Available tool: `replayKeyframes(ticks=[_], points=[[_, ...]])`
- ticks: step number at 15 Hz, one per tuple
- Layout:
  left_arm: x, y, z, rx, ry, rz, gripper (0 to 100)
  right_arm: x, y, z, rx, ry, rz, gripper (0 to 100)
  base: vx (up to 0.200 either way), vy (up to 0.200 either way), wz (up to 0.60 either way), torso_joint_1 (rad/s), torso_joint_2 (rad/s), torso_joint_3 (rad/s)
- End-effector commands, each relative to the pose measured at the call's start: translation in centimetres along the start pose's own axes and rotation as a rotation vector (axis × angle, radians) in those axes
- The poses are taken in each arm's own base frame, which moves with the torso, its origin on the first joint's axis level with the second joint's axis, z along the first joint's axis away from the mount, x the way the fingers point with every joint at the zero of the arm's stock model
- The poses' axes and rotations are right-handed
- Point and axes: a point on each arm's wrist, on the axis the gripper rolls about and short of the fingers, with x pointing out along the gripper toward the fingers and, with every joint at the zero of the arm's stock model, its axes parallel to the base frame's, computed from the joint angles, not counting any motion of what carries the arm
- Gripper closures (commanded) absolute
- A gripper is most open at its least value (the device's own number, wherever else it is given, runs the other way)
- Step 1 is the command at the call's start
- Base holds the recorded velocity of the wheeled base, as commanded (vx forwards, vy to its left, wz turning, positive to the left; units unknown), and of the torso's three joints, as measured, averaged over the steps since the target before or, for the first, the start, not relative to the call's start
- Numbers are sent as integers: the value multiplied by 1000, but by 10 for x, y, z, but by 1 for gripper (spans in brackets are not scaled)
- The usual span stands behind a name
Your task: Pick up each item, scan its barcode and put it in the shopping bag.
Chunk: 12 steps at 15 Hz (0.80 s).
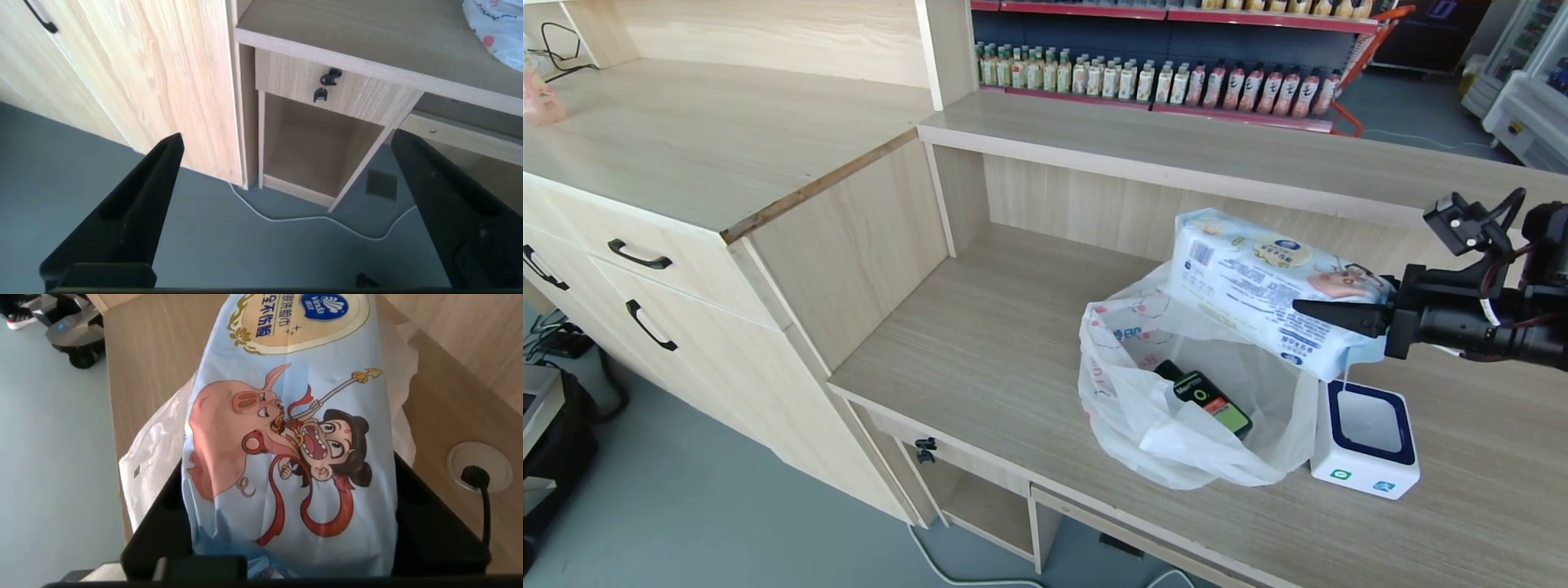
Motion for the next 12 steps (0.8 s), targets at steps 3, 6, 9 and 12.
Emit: replayKeyframes(ticks=[3, 6, 9, 12], points=[[0, 0, 0, 0, 1, 0, 0, 13, -11, -36, 139, 69, 22, 100, 0, 0, 0, 0, 0, 0], [0, 0, 0, 0, 1, 0, 0, 15, -3, -40, 186, 81, 43, 100, 0, 0, 0, 0, 0, 0], [0, 0, 0, 0, 1, 0, 0, 19, 9, -25, 240, 52, 92, 100, 0, 0, 0, 0, 0, 0], [0, 0, 0, 0, 1, 0, 0, 23, 19, -27, 248, 63, 123, 100, 0, 0, 0, 0, 0, 0]])
